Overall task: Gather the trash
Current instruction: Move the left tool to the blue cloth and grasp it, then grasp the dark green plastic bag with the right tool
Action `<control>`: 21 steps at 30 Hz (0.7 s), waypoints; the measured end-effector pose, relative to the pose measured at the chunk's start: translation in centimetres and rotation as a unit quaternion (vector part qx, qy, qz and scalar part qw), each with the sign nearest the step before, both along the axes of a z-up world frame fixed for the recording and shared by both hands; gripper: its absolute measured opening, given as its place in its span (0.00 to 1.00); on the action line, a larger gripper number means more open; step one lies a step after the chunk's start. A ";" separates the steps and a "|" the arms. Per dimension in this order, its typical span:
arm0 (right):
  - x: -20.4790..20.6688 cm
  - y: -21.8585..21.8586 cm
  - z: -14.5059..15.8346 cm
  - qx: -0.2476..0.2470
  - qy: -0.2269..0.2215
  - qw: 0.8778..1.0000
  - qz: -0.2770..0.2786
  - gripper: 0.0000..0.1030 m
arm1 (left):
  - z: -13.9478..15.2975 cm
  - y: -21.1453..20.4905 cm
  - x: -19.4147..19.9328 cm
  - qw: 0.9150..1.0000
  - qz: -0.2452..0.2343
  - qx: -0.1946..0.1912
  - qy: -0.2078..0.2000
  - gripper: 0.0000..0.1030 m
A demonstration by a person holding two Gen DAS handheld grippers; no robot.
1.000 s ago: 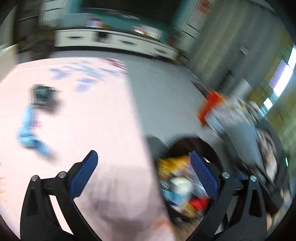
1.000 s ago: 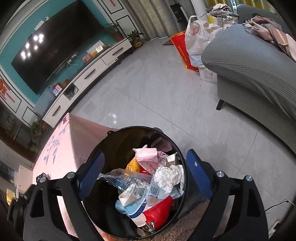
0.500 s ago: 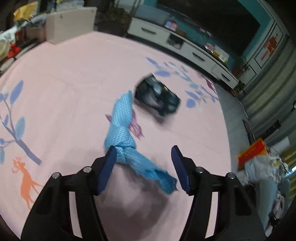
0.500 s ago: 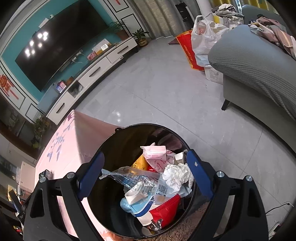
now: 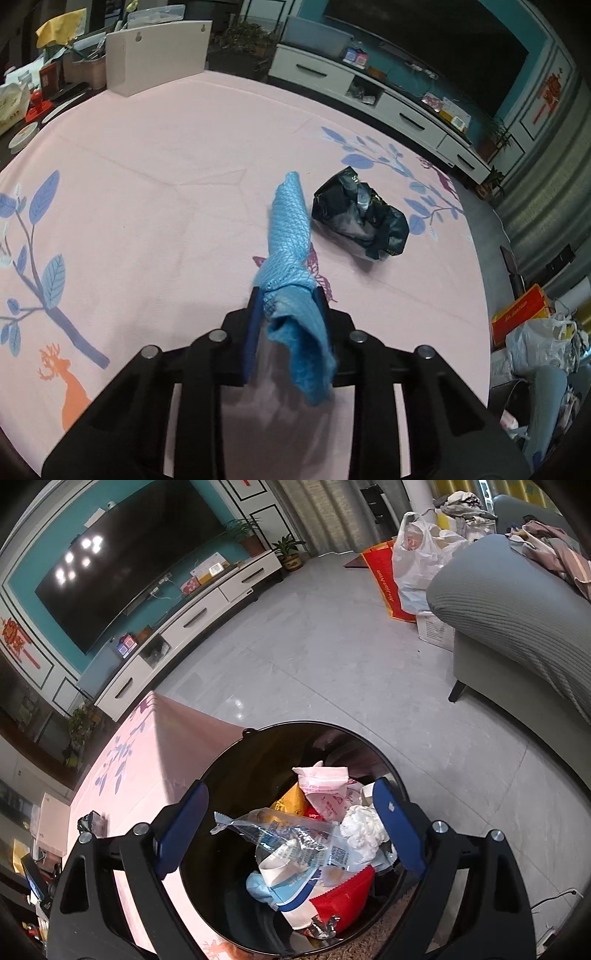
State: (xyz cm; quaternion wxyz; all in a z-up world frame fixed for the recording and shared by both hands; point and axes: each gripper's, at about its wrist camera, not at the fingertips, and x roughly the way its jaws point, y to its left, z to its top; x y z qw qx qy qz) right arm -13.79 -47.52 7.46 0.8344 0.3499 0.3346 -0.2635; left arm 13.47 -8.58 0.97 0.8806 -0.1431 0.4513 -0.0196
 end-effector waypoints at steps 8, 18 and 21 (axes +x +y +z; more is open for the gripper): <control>1.6 2.1 0.6 -0.007 -0.011 0.999 0.045 0.86 | 2.6 2.8 -2.3 0.999 -0.015 -0.026 -0.015 0.23; 8.0 10.9 1.2 -0.002 -0.011 0.980 0.197 0.86 | 4.1 8.7 -6.0 0.999 -0.034 -0.006 -0.035 0.23; 12.2 15.6 1.4 -0.014 0.009 0.966 0.257 0.86 | 3.4 9.7 -5.7 0.999 -0.031 -0.016 -0.030 0.23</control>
